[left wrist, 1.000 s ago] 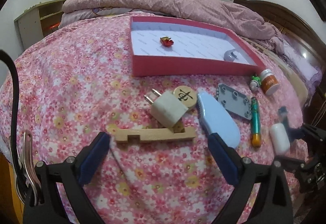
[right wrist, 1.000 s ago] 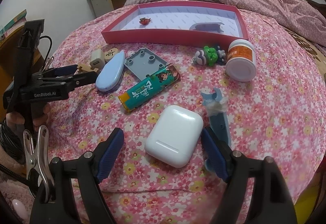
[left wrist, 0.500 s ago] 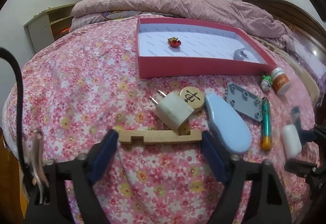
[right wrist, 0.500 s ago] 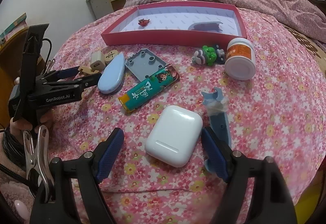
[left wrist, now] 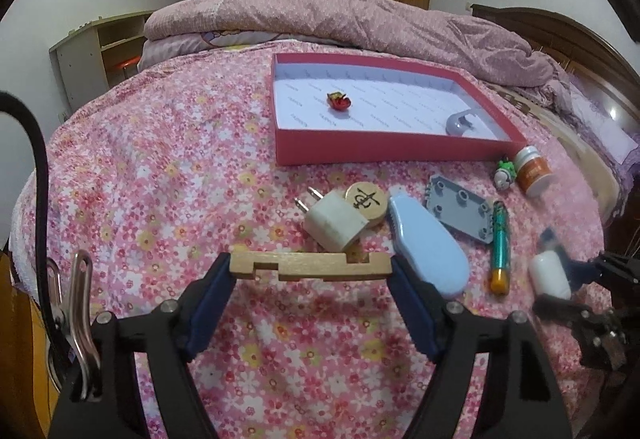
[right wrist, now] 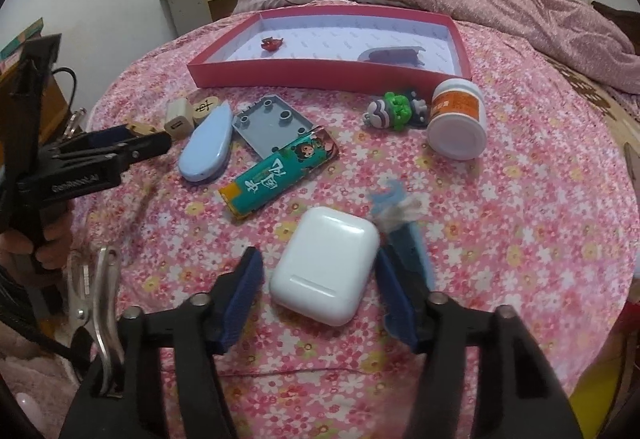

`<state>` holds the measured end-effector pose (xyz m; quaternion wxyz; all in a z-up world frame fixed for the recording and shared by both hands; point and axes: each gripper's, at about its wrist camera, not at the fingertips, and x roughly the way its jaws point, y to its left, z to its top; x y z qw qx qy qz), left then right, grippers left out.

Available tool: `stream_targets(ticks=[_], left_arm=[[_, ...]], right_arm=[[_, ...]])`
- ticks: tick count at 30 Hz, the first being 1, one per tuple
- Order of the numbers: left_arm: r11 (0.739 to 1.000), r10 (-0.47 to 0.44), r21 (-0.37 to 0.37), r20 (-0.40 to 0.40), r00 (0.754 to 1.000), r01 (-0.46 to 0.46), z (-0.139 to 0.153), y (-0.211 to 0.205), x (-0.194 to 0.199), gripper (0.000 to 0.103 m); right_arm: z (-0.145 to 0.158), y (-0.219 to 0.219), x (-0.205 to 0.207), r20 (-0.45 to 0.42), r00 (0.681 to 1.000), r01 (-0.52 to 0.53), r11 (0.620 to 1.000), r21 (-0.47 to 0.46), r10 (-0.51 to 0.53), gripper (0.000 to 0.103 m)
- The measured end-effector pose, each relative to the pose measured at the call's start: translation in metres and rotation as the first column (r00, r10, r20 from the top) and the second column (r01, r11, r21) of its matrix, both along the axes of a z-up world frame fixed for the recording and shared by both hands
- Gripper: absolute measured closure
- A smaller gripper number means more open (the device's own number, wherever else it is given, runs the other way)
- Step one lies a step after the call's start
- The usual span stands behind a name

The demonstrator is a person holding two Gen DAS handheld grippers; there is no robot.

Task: Organize rigid objects
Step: 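Close the right tool on the white earbud case, then carry the wooden bar over the tray with the left tool while the right tool carries the earbud case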

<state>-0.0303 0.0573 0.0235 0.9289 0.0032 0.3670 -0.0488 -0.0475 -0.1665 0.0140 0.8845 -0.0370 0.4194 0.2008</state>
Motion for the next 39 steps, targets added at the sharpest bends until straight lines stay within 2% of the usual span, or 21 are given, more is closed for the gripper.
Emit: stream_targets(ticks=[5, 15, 22, 30, 35, 39], left_arm=[[1.000, 0.006, -0.008, 0.011, 1.000, -0.006, 0.010, -0.001, -0.006, 0.022], [1.000, 0.006, -0.005, 0.046, 0.999, -0.005, 0.034, -0.007, -0.012, 0.022], [1.000, 0.019, 0.009, 0.022, 1.000, -0.020, 0.046, -0.009, -0.008, 0.022], [1.000, 0.002, 0.005, 0.018, 1.000, -0.002, 0.081, -0.012, 0.008, 0.022], [0.999, -0.019, 0.041, 0.049, 0.999, 0.017, 0.097, -0.022, 0.021, 0.022], [1.000, -0.021, 0.022, 0.053, 0.998, 0.019, 0.100, -0.030, 0.034, 0.022]], right_arm=[[0.001, -0.007, 0.000, -0.009, 1.000, 0.009, 1.000, 0.030, -0.009, 0.057], [0.015, -0.016, -0.003, 0.008, 1.000, 0.014, 0.995, 0.096, -0.015, 0.057], [0.029, -0.021, 0.000, 0.033, 0.999, 0.022, 0.994, 0.103, -0.025, 0.057], [0.067, -0.035, 0.027, 0.067, 0.996, 0.058, 0.990, 0.125, -0.067, 0.057], [0.073, -0.041, 0.049, 0.045, 0.996, 0.074, 0.982, 0.172, -0.083, 0.057], [0.075, -0.038, 0.062, 0.044, 0.996, 0.072, 0.984, 0.166, -0.080, 0.057]])
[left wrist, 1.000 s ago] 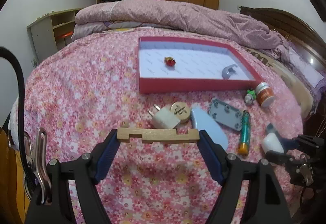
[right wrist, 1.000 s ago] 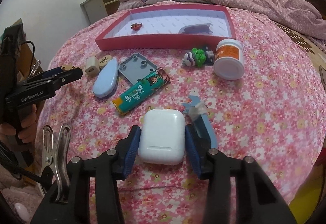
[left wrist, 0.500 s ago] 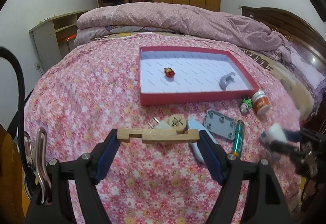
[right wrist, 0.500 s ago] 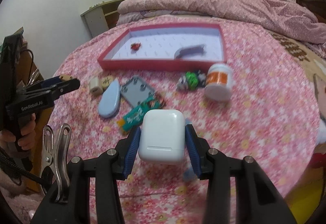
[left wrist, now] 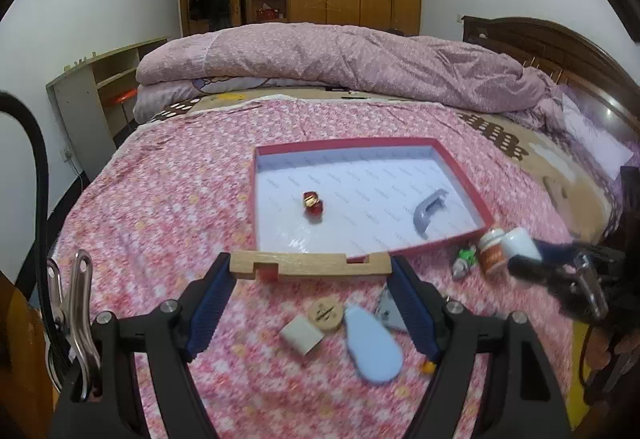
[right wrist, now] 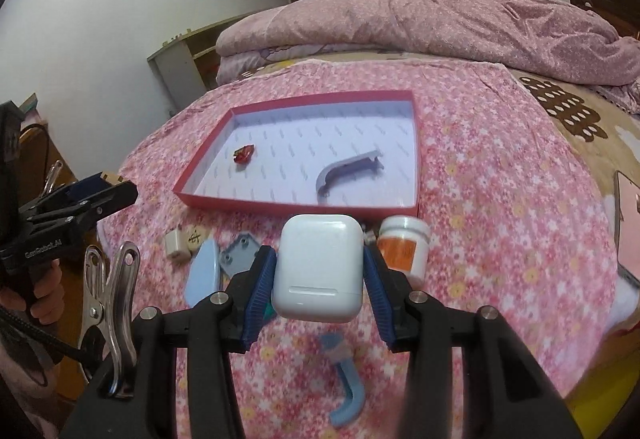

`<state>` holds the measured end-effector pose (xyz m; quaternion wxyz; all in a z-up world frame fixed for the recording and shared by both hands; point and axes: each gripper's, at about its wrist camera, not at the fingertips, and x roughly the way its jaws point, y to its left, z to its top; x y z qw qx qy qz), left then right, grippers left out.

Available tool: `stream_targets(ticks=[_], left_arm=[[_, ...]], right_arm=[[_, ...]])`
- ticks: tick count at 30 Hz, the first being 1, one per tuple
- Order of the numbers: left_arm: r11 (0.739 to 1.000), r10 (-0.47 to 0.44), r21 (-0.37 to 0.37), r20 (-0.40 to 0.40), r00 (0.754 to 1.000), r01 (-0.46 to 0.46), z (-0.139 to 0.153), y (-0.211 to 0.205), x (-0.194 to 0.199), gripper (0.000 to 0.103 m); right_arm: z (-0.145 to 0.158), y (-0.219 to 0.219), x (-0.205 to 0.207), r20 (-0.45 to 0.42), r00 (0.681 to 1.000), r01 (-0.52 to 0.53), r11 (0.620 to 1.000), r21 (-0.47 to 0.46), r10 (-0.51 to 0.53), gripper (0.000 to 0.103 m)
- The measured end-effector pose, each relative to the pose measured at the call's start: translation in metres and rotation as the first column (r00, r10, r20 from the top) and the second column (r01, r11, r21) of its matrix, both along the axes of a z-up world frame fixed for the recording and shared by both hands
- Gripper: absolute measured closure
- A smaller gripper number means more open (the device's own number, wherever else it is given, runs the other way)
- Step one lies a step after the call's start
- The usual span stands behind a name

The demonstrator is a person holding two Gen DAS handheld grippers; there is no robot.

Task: Organize rigid objects
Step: 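Carry the wooden bar over the tray with the left tool while the right tool carries the earbud case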

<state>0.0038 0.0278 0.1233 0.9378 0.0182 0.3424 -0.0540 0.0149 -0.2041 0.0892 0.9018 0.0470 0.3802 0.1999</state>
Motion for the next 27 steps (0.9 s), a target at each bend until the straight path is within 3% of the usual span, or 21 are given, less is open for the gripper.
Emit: stream_targets(ticks=[8, 18, 27], left_arm=[[0.999, 0.018, -0.042, -0.047, 0.999, -0.020, -0.014, -0.009, 0.042, 0.022], [0.998, 0.057, 0.029, -0.097, 0.994, -0.054, -0.050, -0.023, 0.079, 0.022], [0.998, 0.061, 0.010, -0.120, 0.991, -0.060, -0.066, -0.022, 0.097, 0.022]], right_arm=[[0.005, 0.002, 0.030, 0.006, 1.000, 0.006, 1.000, 0.014, -0.006, 0.057], [-0.001, 0.002, 0.058, 0.017, 1.000, 0.012, 1.000, -0.006, -0.011, 0.057], [-0.012, 0.000, 0.076, 0.007, 1.000, 0.029, 0.999, -0.037, -0.029, 0.057]])
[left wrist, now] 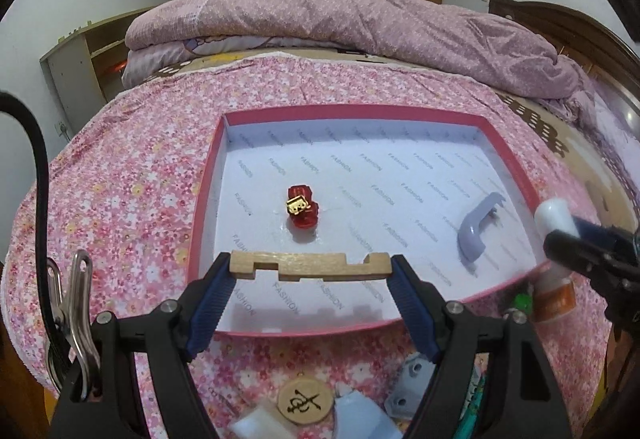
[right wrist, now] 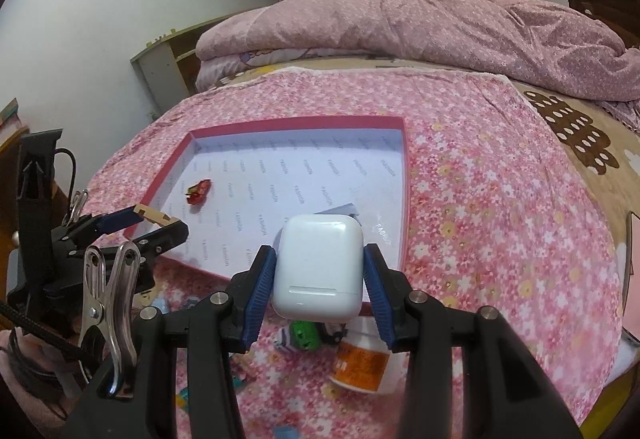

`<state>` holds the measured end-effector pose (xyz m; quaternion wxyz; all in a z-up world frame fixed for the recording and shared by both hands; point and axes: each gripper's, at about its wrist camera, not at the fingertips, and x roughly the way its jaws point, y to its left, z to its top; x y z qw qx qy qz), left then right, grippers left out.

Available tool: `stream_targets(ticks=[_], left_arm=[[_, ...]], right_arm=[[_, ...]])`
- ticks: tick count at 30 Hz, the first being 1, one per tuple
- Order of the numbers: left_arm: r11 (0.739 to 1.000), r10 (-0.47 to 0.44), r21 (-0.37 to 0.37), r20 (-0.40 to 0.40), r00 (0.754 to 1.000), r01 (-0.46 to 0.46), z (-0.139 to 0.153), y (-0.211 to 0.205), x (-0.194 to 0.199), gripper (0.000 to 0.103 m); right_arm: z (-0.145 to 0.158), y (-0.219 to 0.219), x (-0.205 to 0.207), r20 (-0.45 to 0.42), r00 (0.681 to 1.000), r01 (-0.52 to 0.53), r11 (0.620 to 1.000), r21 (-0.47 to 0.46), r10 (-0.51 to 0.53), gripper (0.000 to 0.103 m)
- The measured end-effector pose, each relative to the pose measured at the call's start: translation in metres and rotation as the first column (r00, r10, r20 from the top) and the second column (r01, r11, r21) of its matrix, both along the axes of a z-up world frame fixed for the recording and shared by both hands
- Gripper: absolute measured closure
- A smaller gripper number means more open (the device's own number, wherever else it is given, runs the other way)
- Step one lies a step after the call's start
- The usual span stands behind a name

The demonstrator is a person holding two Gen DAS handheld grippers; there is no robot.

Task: Organize rigid objects
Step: 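Carry the wooden bar over the tray with the left tool while the right tool carries the earbud case, then open the left tool to set the wooden bar in the tray while the right tool releases the earbud case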

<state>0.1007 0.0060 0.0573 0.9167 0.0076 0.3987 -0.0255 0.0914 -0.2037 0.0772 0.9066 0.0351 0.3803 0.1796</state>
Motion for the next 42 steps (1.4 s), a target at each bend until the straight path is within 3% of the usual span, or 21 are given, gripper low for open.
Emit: stream_targets(ticks=[19, 42], left_arm=[[1.000, -0.019, -0.019, -0.037, 0.999, 0.019, -0.017, -0.003, 0.013, 0.020], [0.999, -0.011, -0.048, -0.012, 1.000, 0.011, 0.000, 0.006, -0.017, 0.020]], right_arm=[[-0.018, 0.001, 0.016, -0.038, 0.999, 0.009, 1.000, -0.020, -0.009, 0.060], [-0.001, 0.009, -0.014, 0.066, 0.998, 0.000, 0.999, -0.041, 0.003, 0.027]])
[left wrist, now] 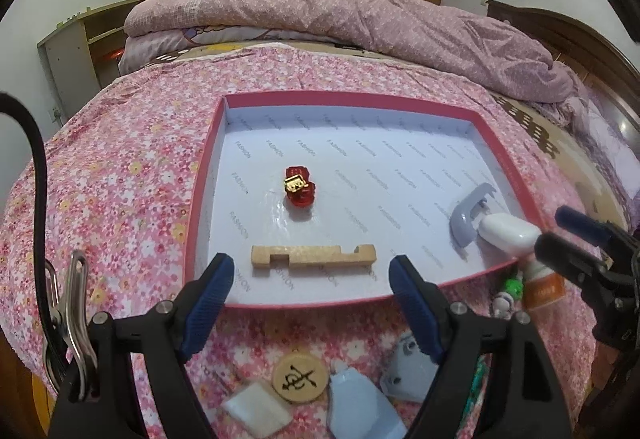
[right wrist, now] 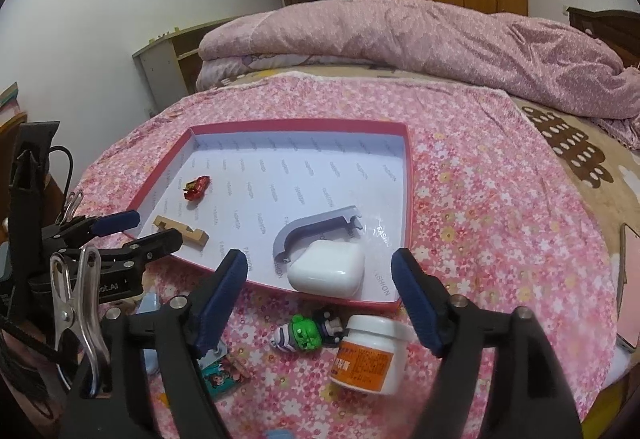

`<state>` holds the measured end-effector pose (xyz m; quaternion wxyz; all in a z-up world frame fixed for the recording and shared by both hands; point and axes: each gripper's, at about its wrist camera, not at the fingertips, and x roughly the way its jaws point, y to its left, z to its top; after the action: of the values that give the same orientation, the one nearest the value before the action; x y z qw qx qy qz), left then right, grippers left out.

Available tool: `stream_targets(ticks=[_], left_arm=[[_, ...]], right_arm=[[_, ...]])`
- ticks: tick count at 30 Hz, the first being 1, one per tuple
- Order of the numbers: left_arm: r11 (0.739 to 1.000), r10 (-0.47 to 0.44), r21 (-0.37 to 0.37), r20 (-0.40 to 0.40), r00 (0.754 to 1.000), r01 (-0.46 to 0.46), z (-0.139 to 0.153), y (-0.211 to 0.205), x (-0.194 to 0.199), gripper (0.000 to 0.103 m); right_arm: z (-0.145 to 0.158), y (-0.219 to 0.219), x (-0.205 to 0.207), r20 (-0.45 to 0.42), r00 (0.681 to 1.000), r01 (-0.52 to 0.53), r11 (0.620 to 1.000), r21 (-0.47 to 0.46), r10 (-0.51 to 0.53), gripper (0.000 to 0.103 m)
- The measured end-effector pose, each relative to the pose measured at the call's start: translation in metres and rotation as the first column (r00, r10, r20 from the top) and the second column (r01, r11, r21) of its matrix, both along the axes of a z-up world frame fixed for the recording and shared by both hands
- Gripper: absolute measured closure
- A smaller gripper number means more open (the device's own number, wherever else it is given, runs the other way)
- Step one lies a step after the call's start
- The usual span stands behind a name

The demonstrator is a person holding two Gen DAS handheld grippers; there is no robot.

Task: Organize rigid objects
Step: 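Open the left tool to set the wooden bar in the tray while the right tool releases the earbud case, then withdraw both open tools from the tray toward the remaining objects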

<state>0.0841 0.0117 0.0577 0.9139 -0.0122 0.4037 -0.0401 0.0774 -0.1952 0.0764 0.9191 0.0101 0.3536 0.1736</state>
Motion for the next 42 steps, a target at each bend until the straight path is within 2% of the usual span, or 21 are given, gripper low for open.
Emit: stream_targets(ticks=[5, 25, 42], left_arm=[[1.000, -0.012, 0.015, 0.014, 1.000, 0.012, 0.006, -0.003, -0.011, 0.020], [0.999, -0.030, -0.019, 0.008, 1.000, 0.030, 0.005, 0.008, -0.060, 0.020], [1.000, 0.021, 0.010, -0.029, 0.999, -0.021, -0.023, 0.042, -0.093, 0.020]], right_arm=[[0.003, 0.001, -0.012, 0.007, 1.000, -0.010, 1.000, 0.013, 0.010, 0.027], [-0.005, 0.003, -0.063, -0.013, 1.000, -0.024, 0.999, 0.031, 0.024, 0.027], [-0.029, 0.000, -0.097, -0.078, 0.997, -0.026, 0.999, 0.026, 0.028, 0.027]])
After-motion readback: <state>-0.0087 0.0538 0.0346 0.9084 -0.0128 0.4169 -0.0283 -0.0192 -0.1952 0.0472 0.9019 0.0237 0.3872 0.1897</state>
